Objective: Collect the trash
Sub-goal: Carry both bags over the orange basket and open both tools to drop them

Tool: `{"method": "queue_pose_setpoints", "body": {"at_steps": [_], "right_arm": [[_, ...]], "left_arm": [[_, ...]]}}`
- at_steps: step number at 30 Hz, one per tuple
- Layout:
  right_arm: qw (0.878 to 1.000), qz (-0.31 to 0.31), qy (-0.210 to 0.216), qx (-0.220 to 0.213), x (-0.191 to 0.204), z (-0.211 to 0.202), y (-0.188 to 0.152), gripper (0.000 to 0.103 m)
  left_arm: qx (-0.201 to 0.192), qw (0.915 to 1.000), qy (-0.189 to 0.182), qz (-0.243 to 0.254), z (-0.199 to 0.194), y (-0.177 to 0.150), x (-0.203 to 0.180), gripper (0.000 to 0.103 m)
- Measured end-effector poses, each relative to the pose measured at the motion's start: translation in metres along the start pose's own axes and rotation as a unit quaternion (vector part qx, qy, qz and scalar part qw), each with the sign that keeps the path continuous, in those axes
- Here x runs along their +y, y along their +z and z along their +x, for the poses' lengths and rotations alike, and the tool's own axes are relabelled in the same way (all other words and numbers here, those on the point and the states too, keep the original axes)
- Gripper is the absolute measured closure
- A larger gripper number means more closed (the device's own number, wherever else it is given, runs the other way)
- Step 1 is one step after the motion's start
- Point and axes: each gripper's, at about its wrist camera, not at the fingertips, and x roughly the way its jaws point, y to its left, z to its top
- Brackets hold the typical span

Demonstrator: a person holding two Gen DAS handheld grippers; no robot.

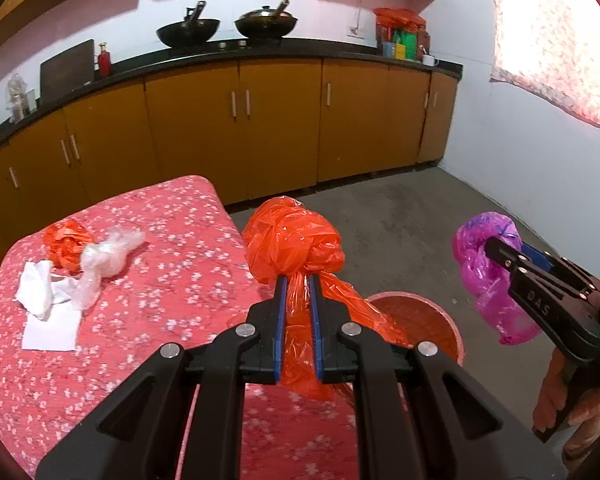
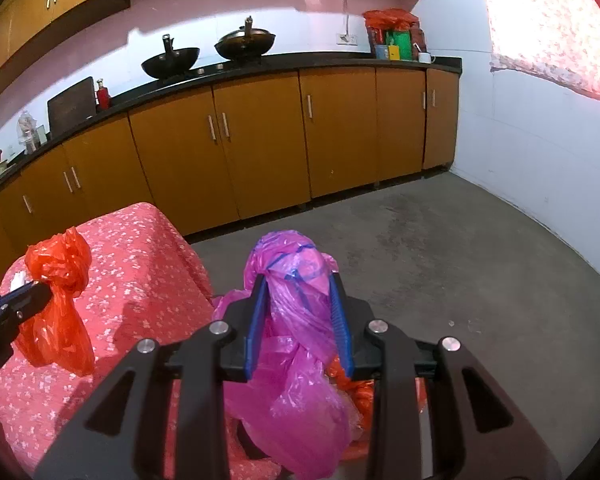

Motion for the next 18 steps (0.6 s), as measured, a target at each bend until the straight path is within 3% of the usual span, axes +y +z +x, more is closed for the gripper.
{"method": "queue_pose_setpoints", "body": {"at_steps": [12, 18], "right_arm": [[0.999, 0.01, -0.038, 0.021, -0.044, 0.021, -0.011, 0.072], [0.998, 0.021, -0.05, 0.041, -0.071, 0.041, -0.022, 0.072]], "left_arm": [[0.046, 0.9967, -0.06, 0.031, 0.043, -0.014, -0.064, 0.092], [0.07, 0.9936, -0.07, 0.054, 0.067, -0.019, -0.093, 0.092]]}}
